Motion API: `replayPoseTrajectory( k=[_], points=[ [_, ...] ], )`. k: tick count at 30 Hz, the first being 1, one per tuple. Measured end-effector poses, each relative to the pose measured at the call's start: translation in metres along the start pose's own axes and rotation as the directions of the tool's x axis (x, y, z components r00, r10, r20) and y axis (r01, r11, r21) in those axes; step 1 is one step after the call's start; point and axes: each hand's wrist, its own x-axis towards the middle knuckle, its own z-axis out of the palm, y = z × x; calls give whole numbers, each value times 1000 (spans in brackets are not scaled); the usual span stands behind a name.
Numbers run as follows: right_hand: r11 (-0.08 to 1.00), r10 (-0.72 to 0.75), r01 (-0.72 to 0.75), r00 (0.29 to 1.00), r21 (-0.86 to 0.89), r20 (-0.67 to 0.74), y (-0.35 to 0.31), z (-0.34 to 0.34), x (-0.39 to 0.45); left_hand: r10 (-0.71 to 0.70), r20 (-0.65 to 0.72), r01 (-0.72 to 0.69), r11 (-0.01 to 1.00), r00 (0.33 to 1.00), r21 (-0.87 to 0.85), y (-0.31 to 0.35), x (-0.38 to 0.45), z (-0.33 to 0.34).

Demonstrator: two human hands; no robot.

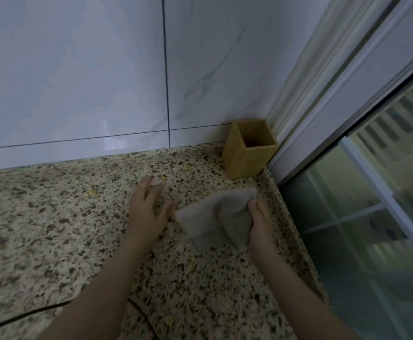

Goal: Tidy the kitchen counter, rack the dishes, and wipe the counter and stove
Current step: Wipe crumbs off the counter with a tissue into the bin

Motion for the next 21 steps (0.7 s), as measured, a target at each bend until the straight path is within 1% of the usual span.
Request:
replayPoseTrajectory(
  k=[3, 5, 7, 10, 11, 12, 13, 14, 15, 16, 17, 18, 21],
  points=[
    [986, -134, 133, 991, -101, -11, -12, 12, 9, 29, 6, -29, 993, 1000, 114, -14, -1, -19],
    [947, -254, 246, 967, -205, -14, -19, 24, 17, 15, 34, -21, 979, 999, 202, -28, -5, -32],
    [875, -383, 357, 923, -328, -16, -22, 38, 26, -29, 82, 6, 963, 996, 271, -42, -10, -41],
    [740, -539, 455, 842, -495, -31, -19, 58, 41, -40, 82, 18, 967, 996, 256, -54, -15, -43],
    [677, -580, 474, 815, -563, -11, -16, 65, 46, -35, 76, 15, 970, 997, 244, -54, -14, -42],
    [609, -601, 492, 798, -623, 43, -10, 73, 52, -33, 72, 16, 973, 997, 232, -55, -14, -42],
    [539, -590, 502, 798, -677, 122, -3, 78, 58, -30, 67, 15, 976, 997, 216, -54, -13, -42],
    [455, -538, 495, 815, -740, 215, 5, 83, 64, -27, 60, 14, 979, 998, 204, -53, -13, -41],
    [347, -446, 473, 843, -810, 302, 17, 88, 71, -33, 57, 21, 980, 998, 199, -55, -13, -41],
    [231, -341, 435, 874, -870, 347, 29, 93, 76, -39, 59, 27, 979, 997, 202, -57, -14, -41],
    [150, -274, 401, 895, -904, 352, 36, 94, 79, -38, 62, 24, 978, 997, 207, -57, -14, -41],
    [126, -259, 377, 905, -917, 337, 43, 96, 81, -39, 64, 24, 977, 997, 211, -57, -14, -41],
    [190, -359, 311, 905, -931, 229, 49, 106, 87, -42, 60, 28, 977, 997, 210, -59, -13, -40]
  ],
)
